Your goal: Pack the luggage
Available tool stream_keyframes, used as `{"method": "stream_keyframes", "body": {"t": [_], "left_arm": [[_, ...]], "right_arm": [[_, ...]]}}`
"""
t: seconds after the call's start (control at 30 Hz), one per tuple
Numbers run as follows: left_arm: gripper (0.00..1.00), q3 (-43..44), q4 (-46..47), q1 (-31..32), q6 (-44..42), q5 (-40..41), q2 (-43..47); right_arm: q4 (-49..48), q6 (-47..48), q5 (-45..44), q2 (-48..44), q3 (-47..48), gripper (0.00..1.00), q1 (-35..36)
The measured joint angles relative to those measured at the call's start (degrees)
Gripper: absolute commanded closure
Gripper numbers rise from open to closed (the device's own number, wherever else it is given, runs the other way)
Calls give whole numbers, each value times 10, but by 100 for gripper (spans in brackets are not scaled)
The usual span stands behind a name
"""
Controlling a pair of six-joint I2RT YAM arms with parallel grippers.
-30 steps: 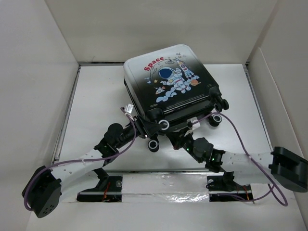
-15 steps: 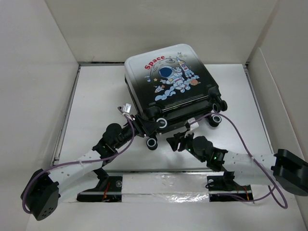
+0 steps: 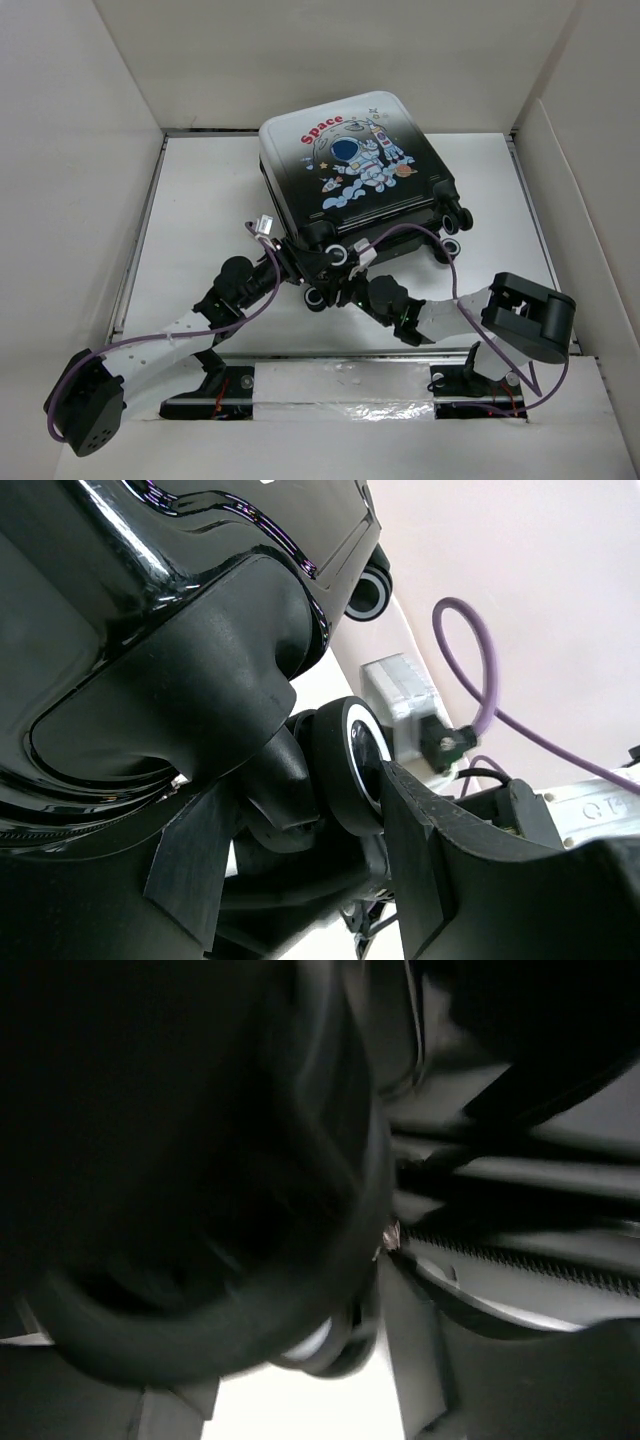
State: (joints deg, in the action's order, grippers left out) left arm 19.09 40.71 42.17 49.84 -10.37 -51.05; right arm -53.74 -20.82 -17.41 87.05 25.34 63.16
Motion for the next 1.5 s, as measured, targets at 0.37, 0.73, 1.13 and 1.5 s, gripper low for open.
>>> {"method": "stream_keyframes", "body": {"t": [0.37, 0.73, 1.13, 1.5], "left_arm": [[100, -4, 6, 1, 0, 11, 3], [100, -4, -20, 1, -11, 25, 25], [100, -6, -19, 1, -11, 24, 25], [100, -7, -16, -3, -9, 24, 25]], "right_arm": [[-99, -4, -63, 10, -16, 100, 13], [-23, -49, -151, -119, -98, 98, 5], [42, 25, -9, -51, -13, 14, -6], [-6, 17, 14, 29, 15, 37, -23]]}}
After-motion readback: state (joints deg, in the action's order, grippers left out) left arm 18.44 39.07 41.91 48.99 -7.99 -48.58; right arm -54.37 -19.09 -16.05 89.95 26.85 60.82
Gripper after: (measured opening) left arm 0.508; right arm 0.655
